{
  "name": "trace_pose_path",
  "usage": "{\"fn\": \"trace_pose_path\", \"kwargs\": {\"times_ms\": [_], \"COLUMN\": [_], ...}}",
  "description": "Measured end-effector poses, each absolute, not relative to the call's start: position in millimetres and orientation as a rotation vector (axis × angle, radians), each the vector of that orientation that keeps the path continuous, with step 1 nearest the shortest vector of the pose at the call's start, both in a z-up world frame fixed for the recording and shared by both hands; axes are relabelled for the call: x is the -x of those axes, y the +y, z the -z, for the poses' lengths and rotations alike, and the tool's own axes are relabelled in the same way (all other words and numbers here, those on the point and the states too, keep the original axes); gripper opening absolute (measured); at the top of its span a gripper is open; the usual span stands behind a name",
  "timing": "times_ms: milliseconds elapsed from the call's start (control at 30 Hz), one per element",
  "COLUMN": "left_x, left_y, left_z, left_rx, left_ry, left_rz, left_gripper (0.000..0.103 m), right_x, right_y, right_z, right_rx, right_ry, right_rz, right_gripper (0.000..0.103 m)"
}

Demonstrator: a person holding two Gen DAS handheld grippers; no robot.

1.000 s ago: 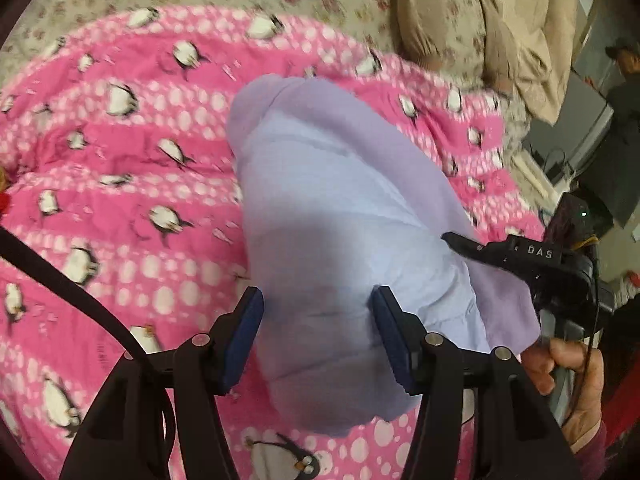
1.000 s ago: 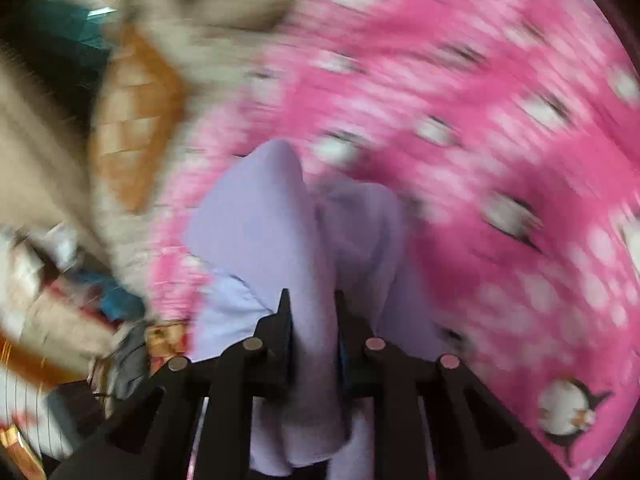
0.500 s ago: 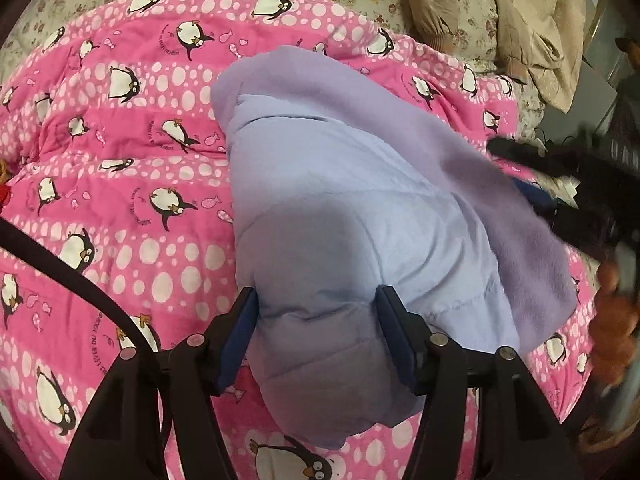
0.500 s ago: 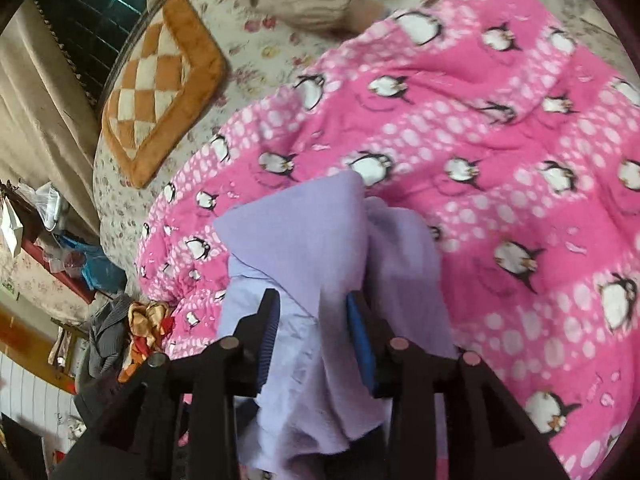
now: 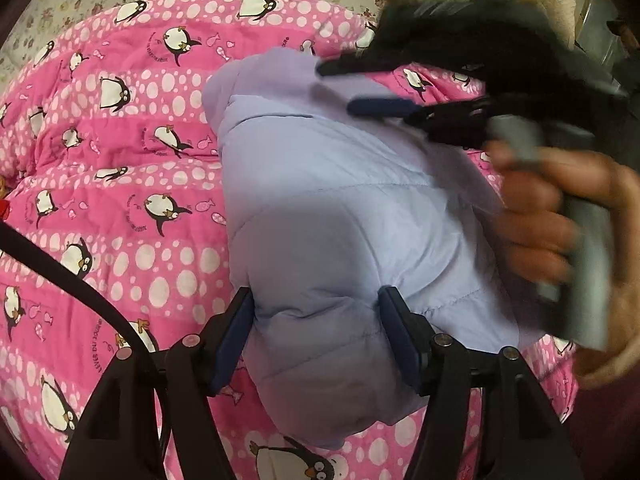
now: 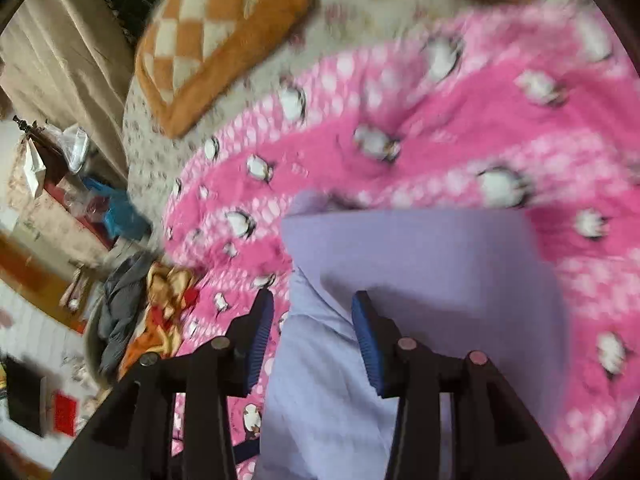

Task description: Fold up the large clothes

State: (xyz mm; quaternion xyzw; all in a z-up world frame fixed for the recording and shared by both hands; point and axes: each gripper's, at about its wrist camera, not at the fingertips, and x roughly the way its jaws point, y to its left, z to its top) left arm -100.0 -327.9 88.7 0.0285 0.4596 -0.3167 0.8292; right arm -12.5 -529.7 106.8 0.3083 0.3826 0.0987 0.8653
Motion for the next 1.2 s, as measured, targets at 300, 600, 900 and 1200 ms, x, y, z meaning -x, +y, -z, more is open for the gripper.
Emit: {"fn": "trace_pose_path", "kwargs": {"times_ms": [300, 600, 900, 1200], "left_x": [107.3, 102.1, 108.2, 104.7], "left_y": [-330.3, -321.1, -310.9, -299.4], "left_z": [-85.3, -81.8, -90.7, -115.9], "left_rx": [-0.070, -0.042, -0.002, 0.021], "left_ry": [0.939, 0.966, 0.992, 0.916], "left_rz": [0.737, 0.705, 0.680, 0.630], "left_gripper": [0.037, 0.037, 0.037, 0.037], "right_x": [54.9, 71.6, 167.1, 191.2], "right_y": [-613.3, -586.9, -577.7, -561.1], "right_z": [-21.5, -61.4, -101.7, -74.4], "right_rx": [-0.943, -0.770, -0.686, -0.665], "right_ry": [0.689, 0.736, 0.769, 0.851], "right_rz": [0.106, 0.149, 0.144, 0.058], "right_gripper": [0.000, 0.008, 0.060, 0.023]}}
